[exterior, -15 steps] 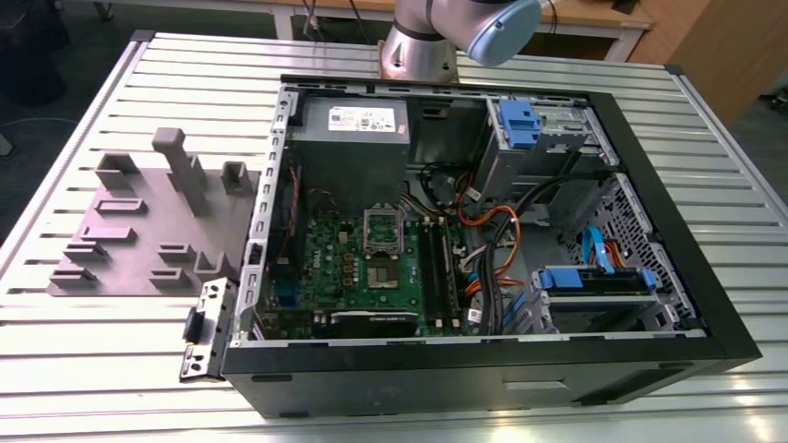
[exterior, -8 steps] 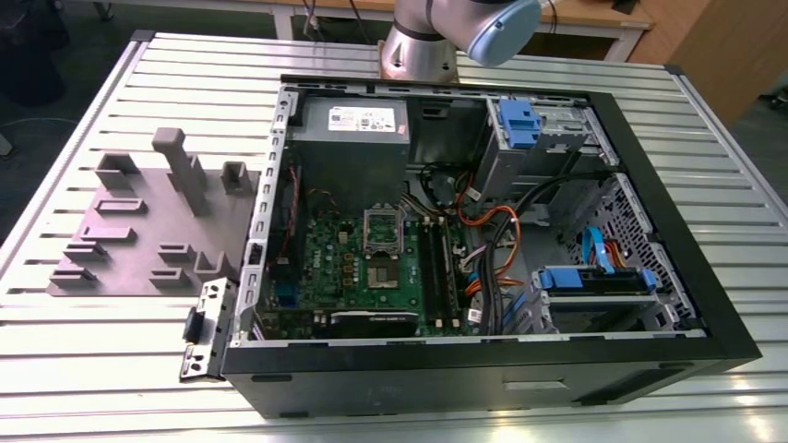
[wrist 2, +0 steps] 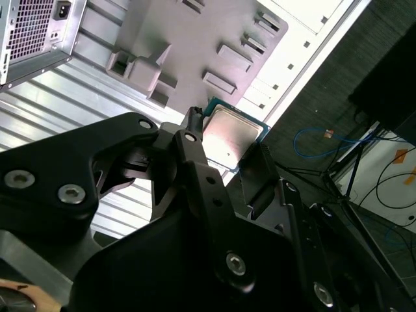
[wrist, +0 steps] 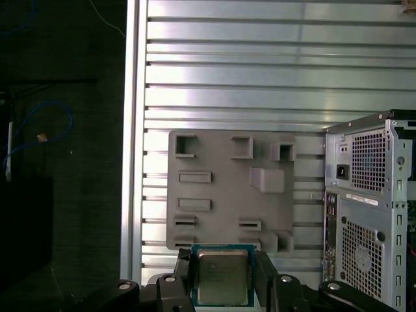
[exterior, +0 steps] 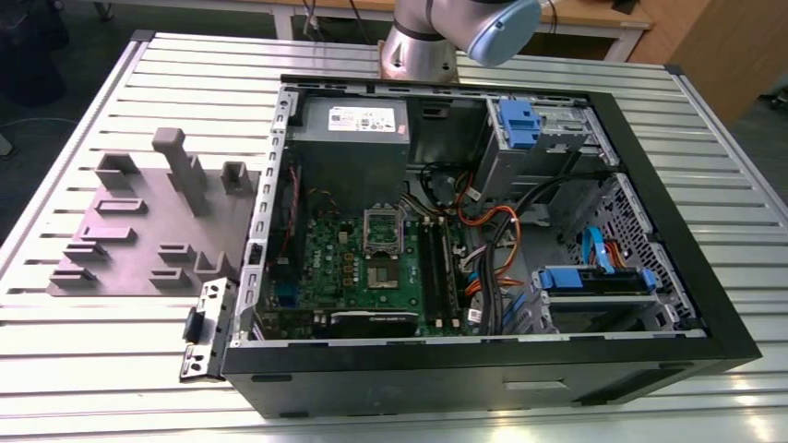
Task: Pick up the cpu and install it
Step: 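Pick up the cpu and move it towards the insertion slot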
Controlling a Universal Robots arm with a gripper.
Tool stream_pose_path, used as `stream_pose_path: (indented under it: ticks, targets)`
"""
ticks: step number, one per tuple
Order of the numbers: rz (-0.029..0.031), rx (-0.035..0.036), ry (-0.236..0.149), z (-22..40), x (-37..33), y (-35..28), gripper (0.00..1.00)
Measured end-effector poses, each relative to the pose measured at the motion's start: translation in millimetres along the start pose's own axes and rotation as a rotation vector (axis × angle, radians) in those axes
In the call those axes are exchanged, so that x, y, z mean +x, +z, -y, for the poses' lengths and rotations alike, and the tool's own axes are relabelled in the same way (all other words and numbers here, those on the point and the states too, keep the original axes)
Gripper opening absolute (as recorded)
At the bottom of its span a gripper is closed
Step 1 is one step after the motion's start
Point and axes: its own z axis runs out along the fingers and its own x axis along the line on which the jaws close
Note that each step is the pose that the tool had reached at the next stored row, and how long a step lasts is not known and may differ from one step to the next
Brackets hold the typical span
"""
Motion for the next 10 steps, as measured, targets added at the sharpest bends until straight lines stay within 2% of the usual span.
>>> stream_pose_path:
  ticks: [10]
  targets:
    - [0.0000, 0.0000, 0.000, 0.0, -0.6, 0.0, 0.47]
